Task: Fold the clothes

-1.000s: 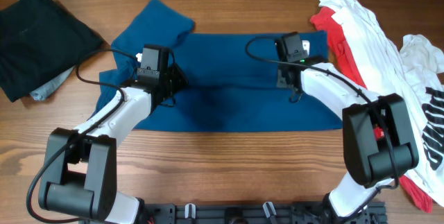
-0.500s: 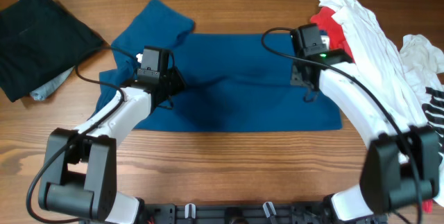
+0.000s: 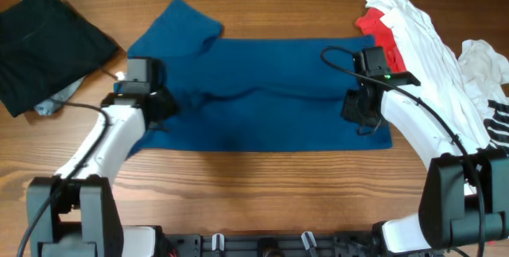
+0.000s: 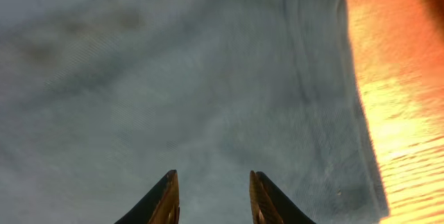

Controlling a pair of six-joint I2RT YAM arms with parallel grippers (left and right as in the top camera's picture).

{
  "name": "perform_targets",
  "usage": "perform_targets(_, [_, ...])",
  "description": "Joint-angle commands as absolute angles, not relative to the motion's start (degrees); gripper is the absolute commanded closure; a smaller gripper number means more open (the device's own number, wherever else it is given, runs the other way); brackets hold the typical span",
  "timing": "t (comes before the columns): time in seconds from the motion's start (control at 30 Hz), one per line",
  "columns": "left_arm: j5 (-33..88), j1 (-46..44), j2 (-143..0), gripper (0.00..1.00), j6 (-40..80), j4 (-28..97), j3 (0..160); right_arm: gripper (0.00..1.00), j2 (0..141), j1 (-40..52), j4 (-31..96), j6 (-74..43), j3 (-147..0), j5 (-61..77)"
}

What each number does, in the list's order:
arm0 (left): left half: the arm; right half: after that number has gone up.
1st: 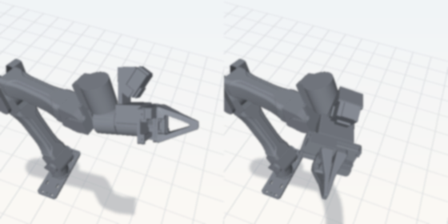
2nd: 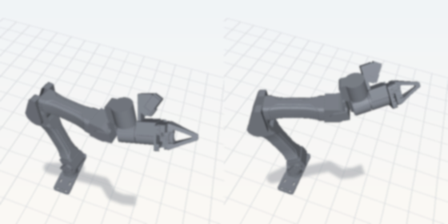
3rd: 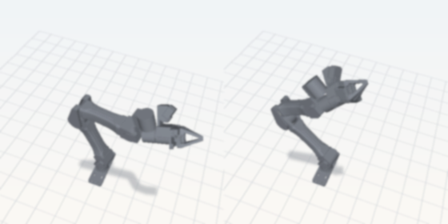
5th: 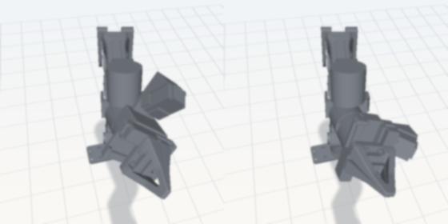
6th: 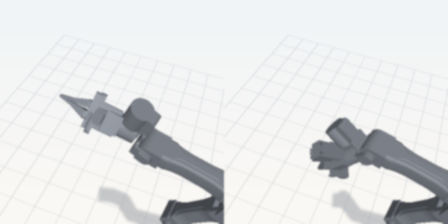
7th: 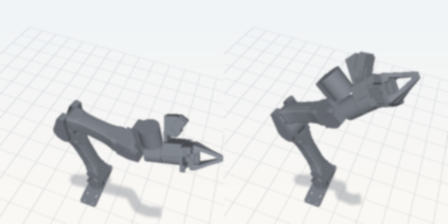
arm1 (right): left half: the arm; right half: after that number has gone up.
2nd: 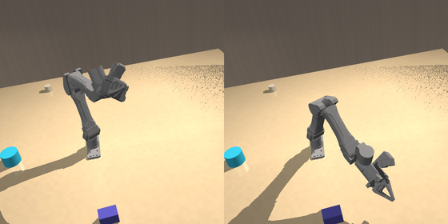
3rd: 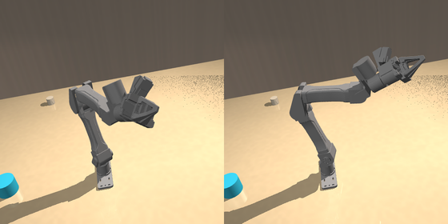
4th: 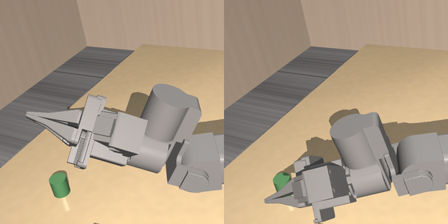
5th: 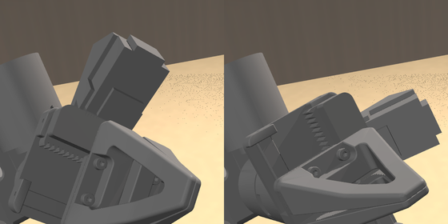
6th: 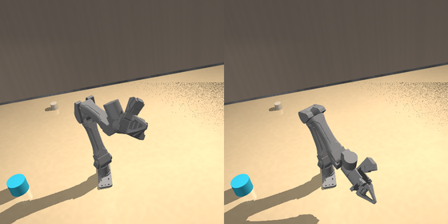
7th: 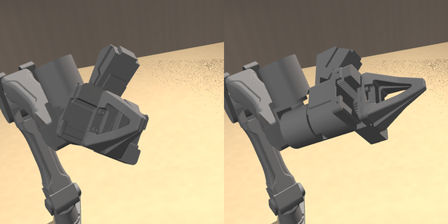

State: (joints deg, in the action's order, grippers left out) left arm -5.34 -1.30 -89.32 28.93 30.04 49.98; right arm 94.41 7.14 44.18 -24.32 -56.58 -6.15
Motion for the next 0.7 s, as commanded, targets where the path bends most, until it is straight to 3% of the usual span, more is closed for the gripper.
perform_targets(0.0, [-5.08, 2.7, -92.27, 0.55, 27.81, 31.14, 49.69, 0.67, 94.76, 6.2, 42.59, -21.47, -54.61, -2.92])
perform_targets(0.33, [-6.07, 3.55, -99.68, 0.55, 27.86, 29.56, 46.22, 0.66, 98.13, 6.13, 39.7, -20.78, -52.42, -1.26])
perform_targets(0.67, [-5.85, 3.66, -102.02, 0.53, 29.19, 37.28, 44.14, 0.65, 99.02, 6.13, 42.06, -19.7, -46.78, 1.21])
